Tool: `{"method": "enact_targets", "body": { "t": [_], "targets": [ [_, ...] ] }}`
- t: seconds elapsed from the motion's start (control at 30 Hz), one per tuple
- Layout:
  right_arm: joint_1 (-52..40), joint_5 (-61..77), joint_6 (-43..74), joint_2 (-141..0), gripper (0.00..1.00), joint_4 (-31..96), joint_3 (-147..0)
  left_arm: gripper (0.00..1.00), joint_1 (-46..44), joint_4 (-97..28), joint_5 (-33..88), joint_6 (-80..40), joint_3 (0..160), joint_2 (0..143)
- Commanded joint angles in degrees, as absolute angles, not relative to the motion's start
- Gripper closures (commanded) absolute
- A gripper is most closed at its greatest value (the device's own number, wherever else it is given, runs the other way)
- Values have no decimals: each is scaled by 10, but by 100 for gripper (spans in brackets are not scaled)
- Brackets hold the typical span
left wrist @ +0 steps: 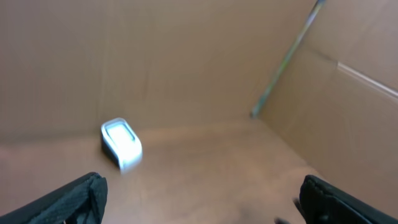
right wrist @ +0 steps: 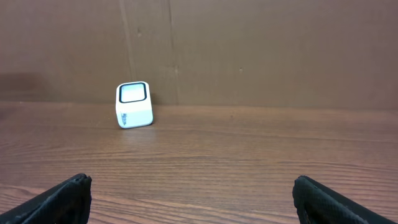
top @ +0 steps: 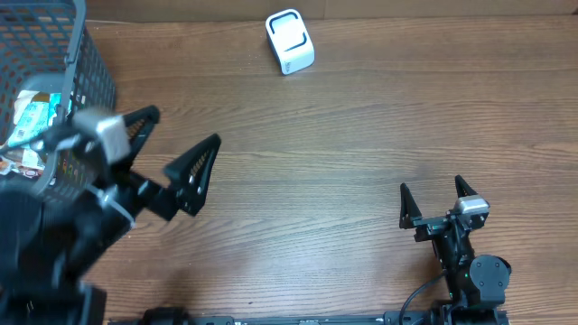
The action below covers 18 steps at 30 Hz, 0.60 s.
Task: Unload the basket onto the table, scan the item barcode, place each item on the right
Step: 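Raise the left gripper and swing it over the grey basket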
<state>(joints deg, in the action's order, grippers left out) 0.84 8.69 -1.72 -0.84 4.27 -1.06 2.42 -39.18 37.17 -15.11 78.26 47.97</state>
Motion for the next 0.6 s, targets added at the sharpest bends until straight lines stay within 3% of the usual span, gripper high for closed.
{"method": "enact_targets", "body": {
  "t": [0.0,0.2,0.53,0.57],
  "targets": [
    [11,84,-20,-2,0,40,-4,0,30,-460,408,-122,833,541],
    [11,84,-20,-2,0,40,-4,0,30,-533,432,-124,835,611],
    [11,84,-20,-2,0,40,-4,0,30,-546,443,-120,835,674],
    [11,84,-20,-2,0,40,-4,12,30,-553,446,-120,835,678]
  ]
}}
